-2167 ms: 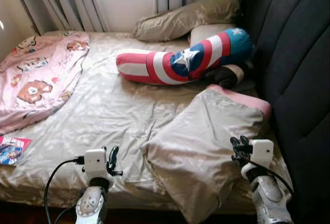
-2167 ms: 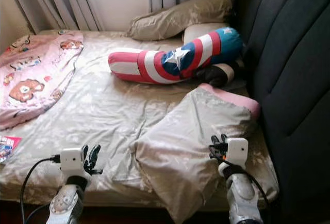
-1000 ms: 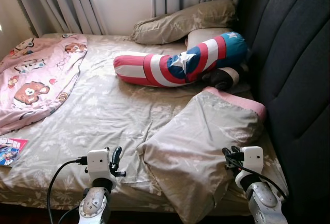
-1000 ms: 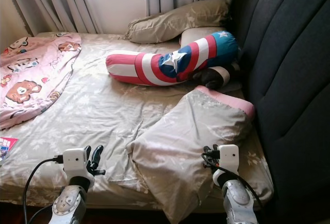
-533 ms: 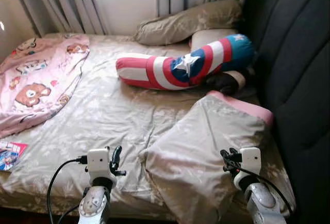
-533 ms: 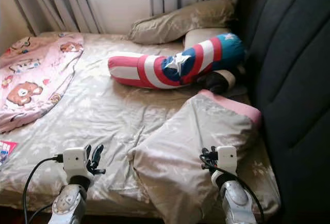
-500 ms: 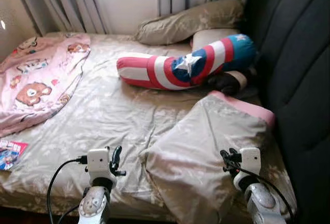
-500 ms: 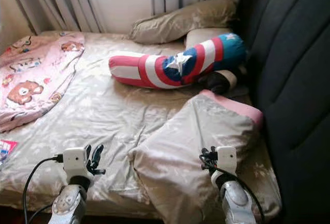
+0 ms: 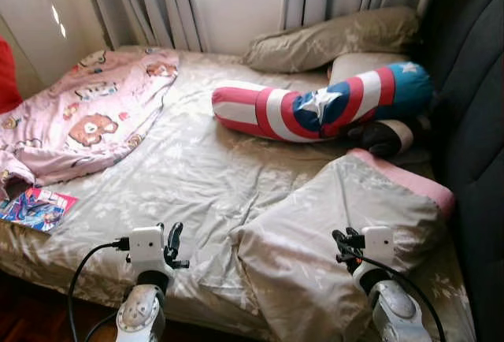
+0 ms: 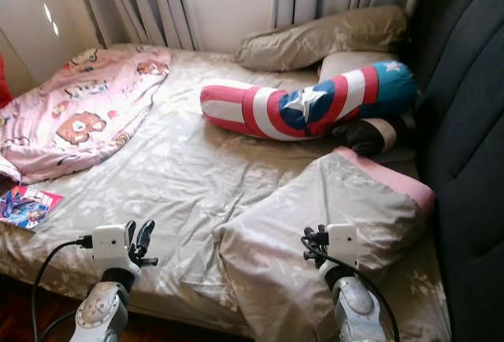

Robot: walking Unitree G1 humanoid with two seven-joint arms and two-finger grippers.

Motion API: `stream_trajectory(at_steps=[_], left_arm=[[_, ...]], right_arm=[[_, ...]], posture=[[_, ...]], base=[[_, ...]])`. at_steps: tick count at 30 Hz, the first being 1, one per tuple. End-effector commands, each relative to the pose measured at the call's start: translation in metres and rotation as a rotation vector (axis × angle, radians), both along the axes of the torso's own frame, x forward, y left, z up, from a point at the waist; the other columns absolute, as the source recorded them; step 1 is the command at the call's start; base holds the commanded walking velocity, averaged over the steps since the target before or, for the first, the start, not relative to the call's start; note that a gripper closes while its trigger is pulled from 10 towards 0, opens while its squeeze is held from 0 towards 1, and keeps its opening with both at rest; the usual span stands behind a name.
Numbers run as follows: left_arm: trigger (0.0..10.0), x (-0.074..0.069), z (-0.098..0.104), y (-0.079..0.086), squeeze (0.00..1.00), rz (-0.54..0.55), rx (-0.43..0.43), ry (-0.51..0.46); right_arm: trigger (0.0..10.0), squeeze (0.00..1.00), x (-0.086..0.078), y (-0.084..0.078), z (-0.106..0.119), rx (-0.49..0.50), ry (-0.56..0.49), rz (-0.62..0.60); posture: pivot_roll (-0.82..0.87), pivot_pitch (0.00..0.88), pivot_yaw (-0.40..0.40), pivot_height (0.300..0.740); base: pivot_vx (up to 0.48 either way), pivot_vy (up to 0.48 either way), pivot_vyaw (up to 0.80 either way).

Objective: Clean up the room

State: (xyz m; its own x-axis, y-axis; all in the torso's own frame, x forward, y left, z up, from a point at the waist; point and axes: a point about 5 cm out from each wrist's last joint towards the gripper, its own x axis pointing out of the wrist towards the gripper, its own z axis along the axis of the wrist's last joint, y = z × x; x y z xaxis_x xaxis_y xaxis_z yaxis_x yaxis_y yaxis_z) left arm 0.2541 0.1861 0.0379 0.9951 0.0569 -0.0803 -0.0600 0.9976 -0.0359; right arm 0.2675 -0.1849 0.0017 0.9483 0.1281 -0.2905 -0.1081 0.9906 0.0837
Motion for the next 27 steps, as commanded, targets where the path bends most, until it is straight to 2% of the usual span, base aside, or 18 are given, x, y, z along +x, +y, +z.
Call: stream_trajectory(at_steps=[1,6,12,14,24,27], left_arm=[[10.0,0.0002,0.0012,-0.0020,0.00,-0.008,-0.010,-0.003],[10.0,0.0003,0.0016,-0.0022,0.00,-0.012,-0.012,-0.005],[10.0,0.0002,0.0017,-0.0011,0.00,-0.013,-0.011,-0.005],[10.0,0.0004,0.0019,-0.0013,0.00,-0.015,-0.011,-0.006],[10.0,0.0000,0.0022,-0.0012,0.00,-0.017,-0.013,-0.008],[10.0,0.0002,0.0031,0.0000,0.00,-0.015,-0.010,-0.010]], right_arm=[[10.0,0.00,0.0004,-0.0031,0.0016,-0.002,-0.015,-0.024],[10.0,0.00,0.0023,-0.0067,-0.0001,-0.051,0.015,-0.063],[10.0,0.00,0.0021,-0.0051,-0.0022,-0.046,0.032,-0.056],[10.0,0.00,0.0016,-0.0036,-0.0010,-0.030,0.010,-0.053],[10.0,0.00,0.0020,-0.0028,-0.0024,-0.038,0.025,-0.053],[10.0,0.00,0.0028,-0.0022,-0.0038,-0.037,0.043,-0.053]], posture=[[0.00,0.000,0.005,0.740],[0.00,0.000,0.005,0.740],[0.00,0.000,0.006,0.702],[0.00,0.000,0.006,0.688],[0.00,0.000,0.005,0.688],[0.00,0.000,0.005,0.665]], base=[[0.000,0.000,0.00],[0.000,0.000,0.00],[0.000,0.000,0.00],[0.000,0.000,0.00],[0.000,0.000,0.00],[0.000,0.000,0.00]])
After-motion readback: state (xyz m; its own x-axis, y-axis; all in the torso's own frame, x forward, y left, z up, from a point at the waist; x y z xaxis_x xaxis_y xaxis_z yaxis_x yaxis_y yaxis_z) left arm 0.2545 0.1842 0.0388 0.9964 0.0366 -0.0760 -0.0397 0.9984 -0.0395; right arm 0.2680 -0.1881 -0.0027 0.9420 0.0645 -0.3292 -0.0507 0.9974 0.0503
